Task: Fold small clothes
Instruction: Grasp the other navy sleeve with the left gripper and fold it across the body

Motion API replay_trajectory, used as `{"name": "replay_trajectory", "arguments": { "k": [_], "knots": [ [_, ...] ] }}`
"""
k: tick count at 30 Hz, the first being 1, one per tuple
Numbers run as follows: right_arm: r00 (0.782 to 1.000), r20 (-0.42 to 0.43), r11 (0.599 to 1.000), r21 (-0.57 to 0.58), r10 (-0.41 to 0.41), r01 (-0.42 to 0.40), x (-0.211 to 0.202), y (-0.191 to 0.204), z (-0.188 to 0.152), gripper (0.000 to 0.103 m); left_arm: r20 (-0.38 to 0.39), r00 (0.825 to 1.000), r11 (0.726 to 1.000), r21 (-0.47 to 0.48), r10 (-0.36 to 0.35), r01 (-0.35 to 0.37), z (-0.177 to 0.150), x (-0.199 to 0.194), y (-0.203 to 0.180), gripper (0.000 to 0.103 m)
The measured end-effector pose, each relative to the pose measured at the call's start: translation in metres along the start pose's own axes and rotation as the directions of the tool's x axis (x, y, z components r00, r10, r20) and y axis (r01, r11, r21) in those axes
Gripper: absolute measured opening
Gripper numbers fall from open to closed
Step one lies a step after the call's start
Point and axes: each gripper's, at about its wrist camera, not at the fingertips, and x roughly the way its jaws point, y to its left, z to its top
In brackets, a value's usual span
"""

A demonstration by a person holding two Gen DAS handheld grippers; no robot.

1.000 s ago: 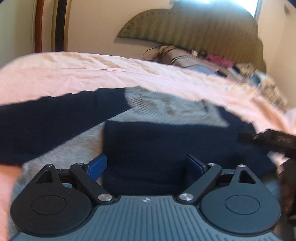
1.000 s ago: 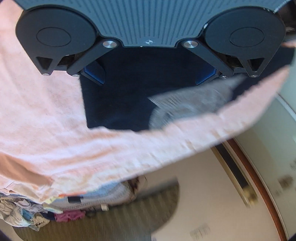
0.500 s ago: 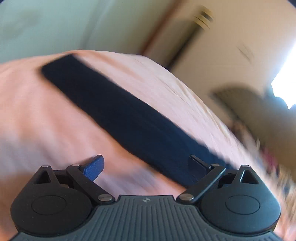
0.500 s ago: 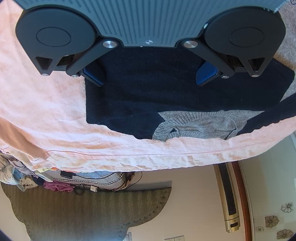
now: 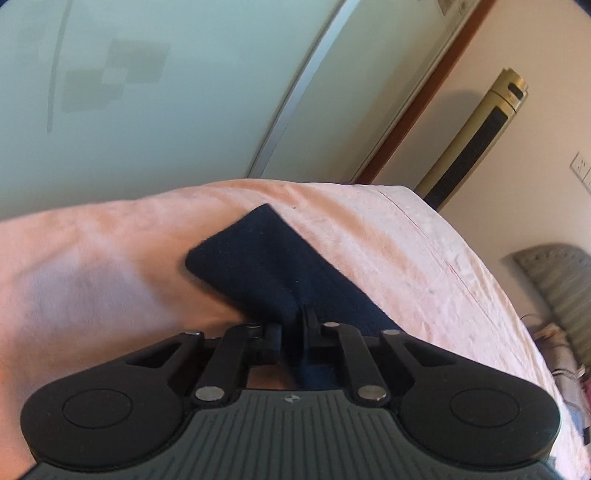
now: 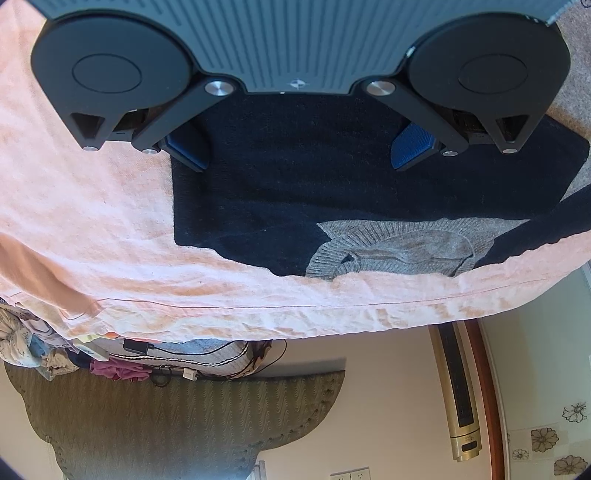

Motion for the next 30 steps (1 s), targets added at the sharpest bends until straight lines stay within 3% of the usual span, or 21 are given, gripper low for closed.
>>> {"name": "replay_trajectory", "arguments": {
  "k": [2, 3, 6, 8, 10, 12, 13, 14, 15, 16, 17, 18, 19, 20, 22, 23, 24, 25, 27, 28, 30],
  "knots": [
    [1.000, 0.002, 1.000, 0.009, 0.005, -0.005, 0.000, -0.001, 0.000, 0.103, 0.047, 0.998, 0.998, 0.054, -0.035, 0.032, -0.006, -0.018, -0.022, 0.006],
    [1.000, 0.004, 1.000, 0.013, 0.007, -0.007, 0.000, -0.002, 0.000, 0.103, 0.064, 0.994, 0.993, 0.089, -0.089, 0.083, -0.013, -0.031, -0.038, 0.006],
    [1.000, 0.004, 1.000, 0.015, 0.008, -0.008, -0.001, -0.002, 0.000, 0.103, 0.039, 0.962, 0.941, 0.222, -0.270, 0.255, -0.051, -0.065, -0.097, 0.006],
    [1.000, 0.005, 1.000, 0.016, 0.008, -0.008, -0.001, -0.002, 0.000, 0.103, -0.062, 0.912, 0.848, 0.346, -0.407, 0.402, -0.097, -0.089, -0.142, 0.006],
    [1.000, 0.006, 1.000, 0.020, 0.010, -0.010, -0.001, -0.002, 0.000, 0.103, -0.217, 0.846, 0.732, 0.428, -0.486, 0.530, -0.147, -0.103, -0.178, 0.006],
    [1.000, 0.008, 1.000, 0.026, 0.014, -0.014, -0.002, -0.003, 0.000, 0.103, -0.413, 0.771, 0.616, 0.465, -0.484, 0.636, -0.195, -0.107, -0.203, 0.009],
    [1.000, 0.010, 0.999, 0.030, 0.017, -0.017, -0.002, -0.004, 0.000, 0.103, -0.504, 0.736, 0.575, 0.467, -0.452, 0.672, -0.213, -0.106, -0.210, 0.011],
    [1.000, 0.012, 0.999, 0.036, 0.020, -0.021, -0.002, -0.004, 0.000, 0.103, -0.572, 0.713, 0.553, 0.468, -0.406, 0.690, -0.229, -0.105, -0.214, 0.015],
    [1.000, 0.013, 0.999, 0.040, 0.023, -0.024, -0.003, -0.005, 0.000, 0.103, -0.601, 0.705, 0.538, 0.478, -0.376, 0.694, -0.243, -0.109, -0.212, 0.017],
    [1.000, 0.014, 0.999, 0.042, 0.025, -0.026, -0.003, -0.005, 0.000, 0.103, -0.566, 0.717, 0.523, 0.500, -0.407, 0.691, -0.249, -0.120, -0.205, 0.020],
    [1.000, 0.015, 0.999, 0.044, 0.027, -0.028, -0.003, -0.005, 0.000, 0.103, -0.532, 0.730, 0.515, 0.520, -0.429, 0.682, -0.250, -0.128, -0.197, 0.036],
    [0.999, 0.016, 0.998, 0.048, 0.031, -0.031, -0.003, -0.006, 0.000, 0.103, -0.509, 0.737, 0.507, 0.535, -0.444, 0.676, -0.249, -0.134, -0.189, 0.071],
    [0.999, 0.017, 0.998, 0.053, 0.033, -0.034, -0.003, -0.006, 0.000, 0.103, -0.486, 0.744, 0.515, 0.537, -0.458, 0.668, -0.244, -0.135, -0.182, 0.091],
    [0.999, 0.018, 0.998, 0.056, 0.035, -0.036, -0.003, -0.007, -0.001, 0.103, -0.442, 0.756, 0.541, 0.529, -0.483, 0.655, -0.239, -0.137, -0.173, 0.103],
    [0.999, 0.017, 0.998, 0.052, 0.032, -0.033, -0.003, -0.006, 0.000, 0.103, -0.381, 0.779, 0.616, 0.477, -0.498, 0.627, -0.242, -0.138, -0.151, 0.103],
    [1.000, 0.012, 0.999, 0.045, 0.027, -0.028, -0.003, -0.005, 0.000, 0.103, -0.402, 0.772, 0.644, 0.427, -0.493, 0.634, -0.237, -0.131, -0.148, 0.103],
    [1.000, 0.005, 0.999, 0.034, 0.021, -0.022, -0.003, -0.003, 0.002, 0.103, -0.388, 0.765, 0.660, 0.390, -0.514, 0.642, -0.232, -0.128, -0.144, 0.103],
    [1.000, -0.004, 0.999, 0.031, 0.007, -0.007, -0.004, -0.001, 0.005, 0.103, -0.366, 0.775, 0.685, 0.367, -0.515, 0.629, -0.231, -0.126, -0.141, 0.103],
    [1.000, 0.016, 0.994, 0.110, -0.002, 0.001, -0.015, 0.005, 0.015, 0.102, -0.354, 0.781, 0.696, 0.360, -0.514, 0.621, -0.230, -0.125, -0.140, 0.103],
    [0.997, 0.049, 0.982, 0.172, 0.066, -0.073, -0.023, 0.008, 0.020, 0.102, -0.354, 0.785, 0.693, 0.373, -0.509, 0.617, -0.230, -0.125, -0.142, 0.103],
    [0.958, 0.072, 0.916, 0.283, 0.276, -0.285, -0.028, 0.016, 0.029, 0.103, -0.355, 0.789, 0.690, 0.386, -0.502, 0.613, -0.229, -0.125, -0.144, 0.103]
  ]
}}
